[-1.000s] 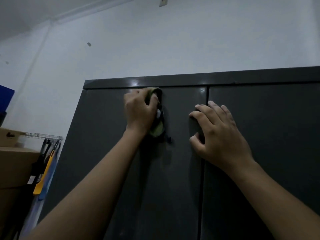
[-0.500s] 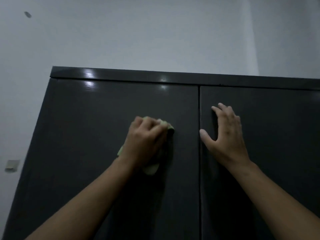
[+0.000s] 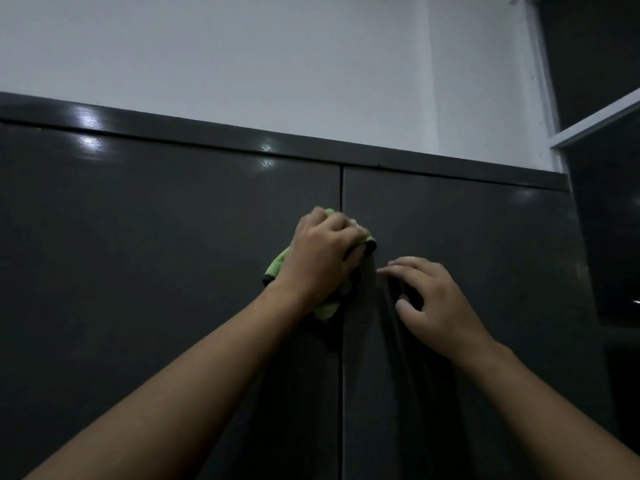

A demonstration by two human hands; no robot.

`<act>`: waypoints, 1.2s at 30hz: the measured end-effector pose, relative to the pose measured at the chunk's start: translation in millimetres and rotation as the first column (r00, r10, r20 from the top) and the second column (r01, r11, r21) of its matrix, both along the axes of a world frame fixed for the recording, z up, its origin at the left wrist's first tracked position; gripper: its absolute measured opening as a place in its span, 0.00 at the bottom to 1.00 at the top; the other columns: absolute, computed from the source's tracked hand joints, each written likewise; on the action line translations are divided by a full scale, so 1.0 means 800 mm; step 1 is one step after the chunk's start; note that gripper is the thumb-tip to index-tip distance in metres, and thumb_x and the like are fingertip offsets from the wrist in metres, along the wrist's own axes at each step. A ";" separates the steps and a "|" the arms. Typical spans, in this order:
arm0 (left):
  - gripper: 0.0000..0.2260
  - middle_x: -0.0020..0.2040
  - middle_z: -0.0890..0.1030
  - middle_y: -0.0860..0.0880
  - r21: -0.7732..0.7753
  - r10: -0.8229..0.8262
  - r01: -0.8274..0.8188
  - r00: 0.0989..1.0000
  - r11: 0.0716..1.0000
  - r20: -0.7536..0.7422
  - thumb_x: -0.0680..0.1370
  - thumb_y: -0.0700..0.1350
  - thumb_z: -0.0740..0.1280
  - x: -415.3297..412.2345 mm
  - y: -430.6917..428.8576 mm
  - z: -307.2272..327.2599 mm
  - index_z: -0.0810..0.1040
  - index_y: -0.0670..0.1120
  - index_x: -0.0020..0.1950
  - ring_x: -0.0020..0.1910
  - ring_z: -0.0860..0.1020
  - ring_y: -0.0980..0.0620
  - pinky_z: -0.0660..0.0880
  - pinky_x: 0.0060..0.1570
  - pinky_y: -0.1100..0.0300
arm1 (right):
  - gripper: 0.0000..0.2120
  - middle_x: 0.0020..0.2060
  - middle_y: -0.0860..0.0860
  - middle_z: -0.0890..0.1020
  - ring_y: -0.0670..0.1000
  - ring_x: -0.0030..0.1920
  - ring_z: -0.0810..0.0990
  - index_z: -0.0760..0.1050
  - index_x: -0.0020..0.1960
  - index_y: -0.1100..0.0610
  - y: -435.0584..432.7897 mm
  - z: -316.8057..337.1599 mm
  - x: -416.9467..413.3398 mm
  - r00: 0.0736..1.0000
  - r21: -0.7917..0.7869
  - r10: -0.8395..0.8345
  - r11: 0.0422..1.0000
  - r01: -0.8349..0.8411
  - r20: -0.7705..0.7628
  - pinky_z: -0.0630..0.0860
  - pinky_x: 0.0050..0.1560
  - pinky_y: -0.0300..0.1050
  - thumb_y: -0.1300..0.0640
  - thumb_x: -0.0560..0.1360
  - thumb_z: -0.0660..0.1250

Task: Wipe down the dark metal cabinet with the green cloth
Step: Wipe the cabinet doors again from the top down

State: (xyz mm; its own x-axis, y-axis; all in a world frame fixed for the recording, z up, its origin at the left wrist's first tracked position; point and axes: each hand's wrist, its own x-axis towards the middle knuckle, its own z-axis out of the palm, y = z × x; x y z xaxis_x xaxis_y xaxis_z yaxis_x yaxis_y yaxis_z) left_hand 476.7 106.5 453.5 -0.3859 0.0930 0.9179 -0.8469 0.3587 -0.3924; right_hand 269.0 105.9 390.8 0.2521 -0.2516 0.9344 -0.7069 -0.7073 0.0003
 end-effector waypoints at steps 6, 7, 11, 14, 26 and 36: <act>0.15 0.58 0.79 0.53 0.256 -0.039 0.002 0.989 0.967 0.140 0.78 0.51 0.64 -0.006 0.022 -0.068 0.77 0.54 0.64 0.55 0.71 0.53 0.66 0.56 0.59 | 0.19 0.54 0.39 0.75 0.41 0.58 0.70 0.76 0.59 0.43 0.020 -0.012 0.000 0.998 -0.005 0.057 0.998 -0.057 0.006 0.72 0.59 0.45 0.50 0.68 0.63; 0.14 0.57 0.79 0.54 0.286 -0.095 0.071 0.993 0.956 0.070 0.77 0.50 0.66 -0.011 0.024 -0.068 0.77 0.54 0.63 0.54 0.71 0.54 0.68 0.55 0.60 | 0.22 0.55 0.39 0.75 0.40 0.59 0.70 0.75 0.62 0.43 0.022 -0.017 0.001 0.995 0.010 0.100 0.995 -0.100 0.019 0.72 0.59 0.42 0.48 0.68 0.63; 0.14 0.47 0.79 0.54 0.295 -0.326 0.441 0.872 0.848 -0.365 0.73 0.43 0.72 -0.047 0.025 -0.043 0.70 0.52 0.54 0.48 0.73 0.55 0.72 0.45 0.62 | 0.40 0.70 0.42 0.66 0.40 0.70 0.62 0.59 0.78 0.44 0.024 -0.043 0.010 0.983 0.075 0.182 0.980 -0.182 0.004 0.64 0.68 0.35 0.42 0.68 0.68; 0.13 0.49 0.79 0.53 0.313 -0.344 0.487 0.842 0.815 -0.415 0.76 0.45 0.70 -0.074 0.027 -0.034 0.68 0.53 0.55 0.49 0.77 0.57 0.76 0.48 0.62 | 0.58 0.78 0.38 0.45 0.41 0.78 0.48 0.35 0.80 0.41 0.016 -0.047 0.029 0.969 0.219 0.243 0.944 -0.248 0.050 0.57 0.74 0.40 0.38 0.67 0.75; 0.19 0.64 0.76 0.57 0.516 -0.385 0.525 0.850 0.677 -0.359 0.74 0.41 0.68 0.066 0.117 -0.077 0.71 0.57 0.60 0.69 0.70 0.57 0.66 0.68 0.53 | 0.36 0.76 0.55 0.64 0.58 0.79 0.54 0.68 0.71 0.58 -0.012 -0.020 0.105 0.971 -0.167 0.126 0.982 -0.093 0.205 0.58 0.76 0.63 0.44 0.67 0.68; 0.24 0.70 0.67 0.50 0.421 0.296 -0.179 0.927 0.889 -0.232 0.71 0.52 0.62 0.227 0.163 -0.114 0.68 0.53 0.68 0.70 0.58 0.48 0.59 0.67 0.53 | 0.21 0.72 0.48 0.73 0.54 0.74 0.69 0.79 0.66 0.50 -0.006 -0.154 0.196 0.894 -0.354 0.113 0.891 -0.284 -0.433 0.66 0.71 0.56 0.51 0.73 0.67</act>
State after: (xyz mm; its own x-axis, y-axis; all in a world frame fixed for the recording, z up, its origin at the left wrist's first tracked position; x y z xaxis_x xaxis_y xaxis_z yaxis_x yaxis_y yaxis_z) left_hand 658.6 236.6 362.5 -0.0702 -0.3518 0.9334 -0.9788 0.2050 0.0036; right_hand 425.8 101.1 267.3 0.6198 0.2156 0.7546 -0.4311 -0.7099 0.5569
